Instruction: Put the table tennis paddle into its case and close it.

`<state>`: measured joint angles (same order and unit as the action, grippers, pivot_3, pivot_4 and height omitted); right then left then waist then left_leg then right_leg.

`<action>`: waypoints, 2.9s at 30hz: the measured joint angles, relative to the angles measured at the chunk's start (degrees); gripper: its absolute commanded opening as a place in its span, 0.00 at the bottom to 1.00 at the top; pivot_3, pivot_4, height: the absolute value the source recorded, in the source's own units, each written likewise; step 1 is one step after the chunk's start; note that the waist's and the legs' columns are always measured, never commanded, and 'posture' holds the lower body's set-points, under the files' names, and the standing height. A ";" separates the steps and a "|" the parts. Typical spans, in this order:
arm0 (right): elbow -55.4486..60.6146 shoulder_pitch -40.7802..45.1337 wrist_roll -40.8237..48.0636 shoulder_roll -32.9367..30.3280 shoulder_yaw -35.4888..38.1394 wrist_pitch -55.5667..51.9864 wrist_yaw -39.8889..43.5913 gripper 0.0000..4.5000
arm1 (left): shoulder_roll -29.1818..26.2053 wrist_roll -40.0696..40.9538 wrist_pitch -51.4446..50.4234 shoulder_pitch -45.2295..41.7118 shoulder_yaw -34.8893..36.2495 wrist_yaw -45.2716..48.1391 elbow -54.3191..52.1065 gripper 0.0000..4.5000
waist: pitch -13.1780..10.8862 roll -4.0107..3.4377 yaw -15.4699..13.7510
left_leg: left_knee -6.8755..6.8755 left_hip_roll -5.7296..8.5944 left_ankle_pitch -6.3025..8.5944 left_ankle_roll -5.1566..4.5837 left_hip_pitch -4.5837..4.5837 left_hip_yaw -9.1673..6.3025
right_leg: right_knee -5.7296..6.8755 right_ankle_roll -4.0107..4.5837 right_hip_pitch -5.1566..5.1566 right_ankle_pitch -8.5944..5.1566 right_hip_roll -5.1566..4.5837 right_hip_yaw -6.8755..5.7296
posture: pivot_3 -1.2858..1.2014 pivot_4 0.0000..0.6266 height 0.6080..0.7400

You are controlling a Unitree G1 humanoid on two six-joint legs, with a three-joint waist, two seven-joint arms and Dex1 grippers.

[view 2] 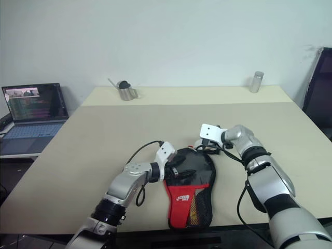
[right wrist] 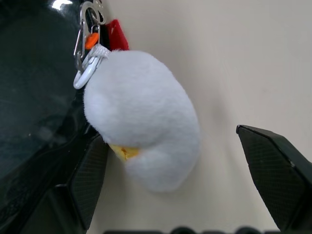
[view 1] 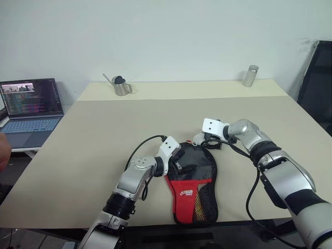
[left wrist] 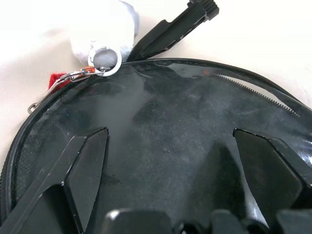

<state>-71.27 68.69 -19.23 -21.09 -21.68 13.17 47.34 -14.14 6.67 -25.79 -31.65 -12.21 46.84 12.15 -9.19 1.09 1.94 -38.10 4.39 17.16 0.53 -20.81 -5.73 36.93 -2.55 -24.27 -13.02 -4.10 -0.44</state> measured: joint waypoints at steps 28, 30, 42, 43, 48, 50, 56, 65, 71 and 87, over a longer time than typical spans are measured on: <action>30.54 -15.99 2.67 -19.45 0.37 -2.83 22.74 0.00 | 3.10 -1.47 2.72 -5.92 -1.25 -3.12 9.50 1.00 | 0.06 -0.11 -1.59 | -0.14 0.06 0.00 0.00 -0.02 -0.10 | -0.03 -0.01 0.16 0.00 -0.03 -0.14 | 0.52 0.24 1.00; 36.22 -19.25 3.75 -22.50 0.95 -4.87 24.25 0.00 | 3.23 -1.58 2.87 -6.59 -1.30 -3.77 10.58 1.00 | 0.10 -0.16 -2.35 | -0.16 0.08 0.00 0.00 -0.03 -0.12 | -0.04 -0.01 0.18 -0.01 -0.03 -0.17 | 0.52 0.24 1.00; 41.87 -23.09 3.67 -27.31 2.88 -11.25 19.54 0.00 | 3.63 -1.67 5.02 -8.62 -1.47 -3.92 15.02 1.00 | 0.10 -0.17 -3.28 | -0.56 0.07 0.00 0.00 -0.04 -0.13 | 0.07 -0.01 0.33 0.01 -0.04 -0.19 | 0.52 0.24 1.00; 41.08 -22.70 3.21 -27.42 2.88 -11.23 19.05 0.00 | 3.65 -1.68 5.06 -8.71 -1.47 -3.92 15.20 1.00 | 0.10 -0.17 -3.28 | -0.60 0.07 0.00 0.00 -0.04 -0.14 | 0.06 -0.01 0.36 0.01 -0.03 -0.20 | 0.52 0.24 1.00; 37.59 -22.18 1.71 -29.24 2.43 -9.83 18.96 0.00 | 3.64 -2.00 5.14 -8.83 -1.44 -3.94 15.44 1.00 | 0.10 -0.17 -3.16 | -0.63 0.05 0.00 0.00 0.01 -0.15 | 0.06 -0.01 0.44 0.01 -0.01 -0.21 | 0.52 0.24 1.00; 37.49 -22.47 1.57 -30.67 2.34 -9.27 20.73 0.00 | 3.65 -2.12 5.14 -8.80 -1.46 -3.94 15.37 1.00 | 0.10 -0.17 -3.17 | -0.63 0.05 0.00 0.00 0.01 -0.15 | 0.06 -0.02 0.44 0.01 -0.01 -0.21 | 0.52 0.24 1.00; 49.54 -31.19 6.53 -39.02 3.81 -10.51 30.88 0.00 | 3.80 -2.42 5.20 -8.79 -1.65 -3.94 15.32 1.00 | 0.11 -0.19 -3.36 | -0.64 0.04 0.01 -0.01 -0.02 -0.27 | -0.01 -0.03 0.52 0.01 -0.02 -0.32 | 0.52 0.24 1.00; 86.71 -60.37 25.32 -53.05 15.99 -24.70 38.54 0.00 | 4.07 -2.59 6.36 -9.24 -2.37 -3.53 17.39 1.00 | 0.13 -0.32 -3.63 | -0.73 0.04 0.10 -0.10 0.08 -0.44 | -0.09 -0.36 0.84 -0.18 -0.10 -0.47 | 0.52 0.24 1.00; 98.85 -71.00 26.87 -56.14 16.64 -28.60 37.12 0.00 | 3.67 -2.77 6.91 -11.09 -1.39 -4.32 20.66 1.00 | 0.13 -0.26 -4.27 | -0.80 0.10 0.15 -0.18 0.08 -0.46 | -0.18 -0.51 0.92 -0.24 -0.17 -0.51 | 0.52 0.24 1.00; 90.32 -52.09 16.31 -49.22 6.53 -33.54 33.10 0.00 | 2.13 -1.39 8.32 -9.92 0.50 -1.26 19.80 1.00 | 0.06 -0.16 -3.32 | -0.78 0.02 0.15 -0.13 0.06 -0.44 | -0.14 -0.48 0.80 -0.23 -0.12 -0.49 | 0.52 0.24 1.00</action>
<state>19.05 16.60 -2.92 -70.30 -15.15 -20.37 80.44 -12.02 5.28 -17.47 -41.57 -11.71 45.59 31.95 -9.13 0.94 -1.38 -38.88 4.41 17.31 0.40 -20.75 -6.17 36.79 -3.03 -23.47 -13.25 -4.22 -0.93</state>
